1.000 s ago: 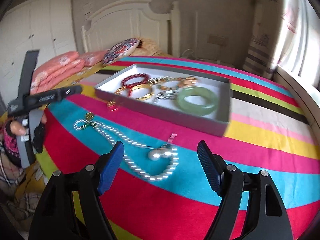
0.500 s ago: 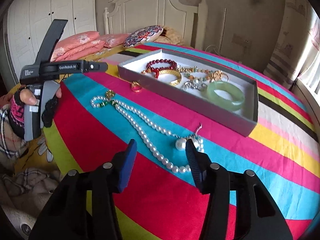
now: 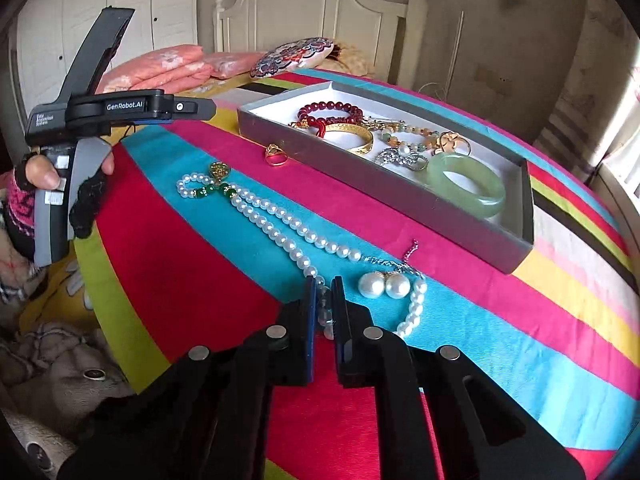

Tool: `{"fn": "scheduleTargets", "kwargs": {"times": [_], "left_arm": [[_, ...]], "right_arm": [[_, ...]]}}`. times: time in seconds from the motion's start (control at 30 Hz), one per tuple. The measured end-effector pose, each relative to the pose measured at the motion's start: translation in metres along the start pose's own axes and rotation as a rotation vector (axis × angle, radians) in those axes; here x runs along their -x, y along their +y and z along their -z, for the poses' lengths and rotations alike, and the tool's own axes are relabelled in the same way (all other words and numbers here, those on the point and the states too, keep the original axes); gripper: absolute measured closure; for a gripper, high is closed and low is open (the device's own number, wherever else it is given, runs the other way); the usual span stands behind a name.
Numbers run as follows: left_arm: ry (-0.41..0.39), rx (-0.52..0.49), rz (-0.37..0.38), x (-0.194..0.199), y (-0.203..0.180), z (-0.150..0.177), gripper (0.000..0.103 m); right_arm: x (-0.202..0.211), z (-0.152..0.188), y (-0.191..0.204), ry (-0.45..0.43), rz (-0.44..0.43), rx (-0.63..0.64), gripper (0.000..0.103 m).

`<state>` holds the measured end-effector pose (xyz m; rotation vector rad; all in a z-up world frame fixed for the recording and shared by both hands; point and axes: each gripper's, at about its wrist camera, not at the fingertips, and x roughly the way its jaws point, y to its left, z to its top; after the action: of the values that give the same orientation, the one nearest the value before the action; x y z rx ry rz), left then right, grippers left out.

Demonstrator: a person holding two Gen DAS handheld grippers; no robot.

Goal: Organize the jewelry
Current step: 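Grasp the pearl necklace with the right tool, then grasp the gold ring with the left tool while the right tool holds the necklace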

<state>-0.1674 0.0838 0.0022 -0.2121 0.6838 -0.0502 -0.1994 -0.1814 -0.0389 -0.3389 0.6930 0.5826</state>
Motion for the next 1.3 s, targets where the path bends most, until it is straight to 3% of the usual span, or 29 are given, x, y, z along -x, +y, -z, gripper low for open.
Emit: {"fn": "scheduleTargets", "kwargs": {"times": [0.17, 0.37, 0.6, 0.77, 1.3], "left_arm": [[0.008, 0.002, -0.004, -0.001, 0.000, -0.001, 0.002], [0.062, -0.032, -0.002, -0.009, -0.008, -0.002, 0.002], [0.048, -0.148, -0.080, -0.007, -0.034, 0.000, 0.002], [0.095, -0.143, -0.043, -0.012, -0.048, 0.001, 0.003], [0.152, -0.222, -0.083, -0.039, -0.083, 0.004, 0.003]], "right_arm": [[0.014, -0.015, 0.004, -0.083, 0.056, 0.050, 0.095], [0.033, -0.041, -0.028, -0.185, 0.154, -0.015, 0.095], [0.030, -0.029, -0.049, -0.213, 0.119, -0.123, 0.095], [0.023, -0.022, -0.052, -0.213, 0.099, -0.161, 0.094], [0.021, -0.015, -0.057, -0.217, 0.073, -0.207, 0.094]]}}
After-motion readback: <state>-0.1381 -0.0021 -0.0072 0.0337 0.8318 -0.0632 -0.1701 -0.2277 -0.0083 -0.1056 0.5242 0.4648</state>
